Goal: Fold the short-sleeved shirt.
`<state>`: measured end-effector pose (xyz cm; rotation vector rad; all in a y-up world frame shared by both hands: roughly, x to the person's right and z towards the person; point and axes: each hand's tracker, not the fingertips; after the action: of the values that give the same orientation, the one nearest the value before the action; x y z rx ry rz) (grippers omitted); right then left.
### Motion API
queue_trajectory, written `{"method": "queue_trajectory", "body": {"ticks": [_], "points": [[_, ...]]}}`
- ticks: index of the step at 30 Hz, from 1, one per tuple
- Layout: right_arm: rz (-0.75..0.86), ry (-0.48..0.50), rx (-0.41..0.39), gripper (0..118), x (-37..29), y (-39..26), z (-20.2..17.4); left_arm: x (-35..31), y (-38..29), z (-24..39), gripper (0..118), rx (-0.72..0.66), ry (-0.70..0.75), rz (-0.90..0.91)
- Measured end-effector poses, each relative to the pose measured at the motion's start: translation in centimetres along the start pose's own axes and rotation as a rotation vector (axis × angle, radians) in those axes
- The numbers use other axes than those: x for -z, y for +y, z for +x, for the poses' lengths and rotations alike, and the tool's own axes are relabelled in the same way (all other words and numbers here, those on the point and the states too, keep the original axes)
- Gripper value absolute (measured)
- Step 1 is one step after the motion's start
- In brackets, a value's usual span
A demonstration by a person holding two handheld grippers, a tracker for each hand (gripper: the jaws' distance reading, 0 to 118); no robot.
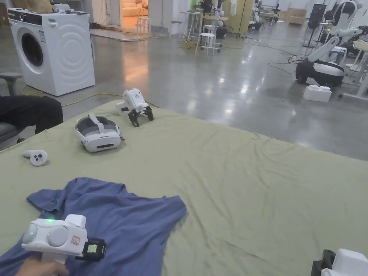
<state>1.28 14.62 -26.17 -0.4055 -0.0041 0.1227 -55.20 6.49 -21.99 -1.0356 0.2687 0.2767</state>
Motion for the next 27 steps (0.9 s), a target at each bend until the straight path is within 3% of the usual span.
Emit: {"method": "queue_trajectory", "body": {"ticks": [5,8,11,16,23,27], "points": [[-0.028,-0.021,-0.015,1,0.1,-0.5,0.3,1.5,-1.1,2.5,96,0.117,0.076,0.033],[-0.036,-0.029,-0.013,1,0.3,-0.8,0.3,0.4,-1.8,4.0,57,0.185,0.047,0.083],[-0.053,-0.027,-0.013,1,0.8,-1.0,0.2,0.5,-2.1,4.5,1,0.208,0.091,0.1],[-0.065,-0.017,-0.017,1,0.9,-1.4,-0.4,-0.1,-2.5,3.3,0,0.177,0.068,0.141],[-0.056,-0.014,-0.011,1,0.7,-1.0,-0.3,-5.4,-2.2,0.8,0,0.031,-0.043,0.41],[-0.033,-0.013,0.0,1,0.2,-0.4,0.0,-9.9,-1.4,0.9,0,0.017,-0.062,0.52]]}}
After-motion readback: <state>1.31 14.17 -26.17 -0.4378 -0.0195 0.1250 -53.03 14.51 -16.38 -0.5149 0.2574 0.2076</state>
